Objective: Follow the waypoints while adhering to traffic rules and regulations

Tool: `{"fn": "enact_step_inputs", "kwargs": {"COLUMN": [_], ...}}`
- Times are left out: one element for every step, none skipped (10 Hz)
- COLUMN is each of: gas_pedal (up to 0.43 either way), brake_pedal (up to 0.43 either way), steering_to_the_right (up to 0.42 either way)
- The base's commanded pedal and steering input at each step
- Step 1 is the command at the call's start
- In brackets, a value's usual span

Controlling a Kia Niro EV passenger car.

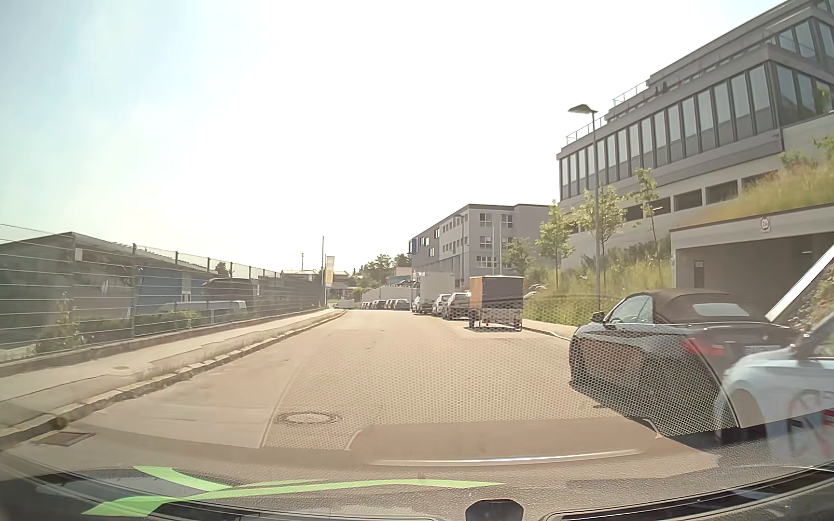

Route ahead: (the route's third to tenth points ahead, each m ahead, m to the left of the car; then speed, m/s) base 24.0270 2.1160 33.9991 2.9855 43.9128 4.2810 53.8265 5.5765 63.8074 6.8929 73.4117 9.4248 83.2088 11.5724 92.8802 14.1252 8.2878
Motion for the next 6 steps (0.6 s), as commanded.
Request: {"fn": "enact_step_inputs", "kwargs": {"gas_pedal": [0.138,0.138,0.138,0.138,0.138,0.138], "brake_pedal": [0.0,0.0,0.0,0.0,0.0,0.0], "steering_to_the_right": [-0.016,-0.017,-0.016,-0.016,-0.017,-0.018]}}
